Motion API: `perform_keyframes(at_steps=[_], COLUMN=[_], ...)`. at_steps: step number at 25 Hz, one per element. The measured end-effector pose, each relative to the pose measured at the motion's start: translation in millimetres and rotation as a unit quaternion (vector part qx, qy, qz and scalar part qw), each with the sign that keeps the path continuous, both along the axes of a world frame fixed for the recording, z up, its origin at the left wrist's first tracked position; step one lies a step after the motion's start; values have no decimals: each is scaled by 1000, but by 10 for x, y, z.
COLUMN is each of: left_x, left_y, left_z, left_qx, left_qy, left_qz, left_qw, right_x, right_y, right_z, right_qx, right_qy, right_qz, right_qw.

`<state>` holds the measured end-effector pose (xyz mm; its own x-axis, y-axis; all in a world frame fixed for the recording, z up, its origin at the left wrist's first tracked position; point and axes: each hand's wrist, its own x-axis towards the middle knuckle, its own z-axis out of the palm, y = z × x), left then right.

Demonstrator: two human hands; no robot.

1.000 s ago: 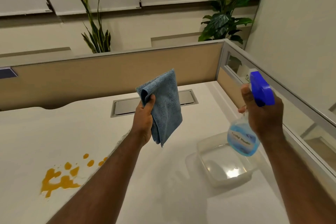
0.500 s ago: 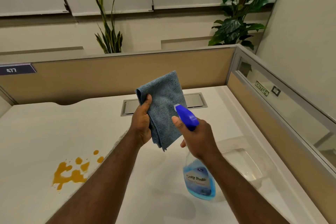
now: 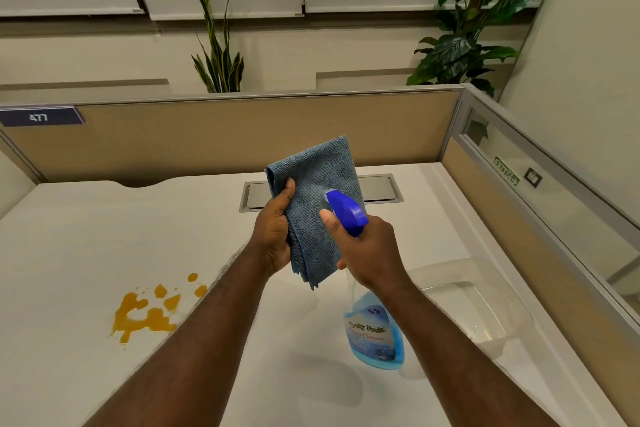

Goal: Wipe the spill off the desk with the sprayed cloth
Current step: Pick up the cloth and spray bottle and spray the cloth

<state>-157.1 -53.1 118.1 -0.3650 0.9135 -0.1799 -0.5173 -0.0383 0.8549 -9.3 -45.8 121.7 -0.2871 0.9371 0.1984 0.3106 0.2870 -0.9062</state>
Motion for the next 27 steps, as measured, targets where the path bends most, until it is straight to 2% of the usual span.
perform_keyframes(at_steps=[9,27], left_x=[-40,-41], left_y=[41,-24], left_z=[-28,-8], left_qx=[1,-9], left_qy=[26,11], left_qz=[9,21], left_qw=[1000,1000], right_x=[-14,-3], right_y=[-22,2], right_z=[-13,-72], right_qx=[-15,-18], right_qy=[17,34], right_qz=[-6,-23], right_qw=[1000,999])
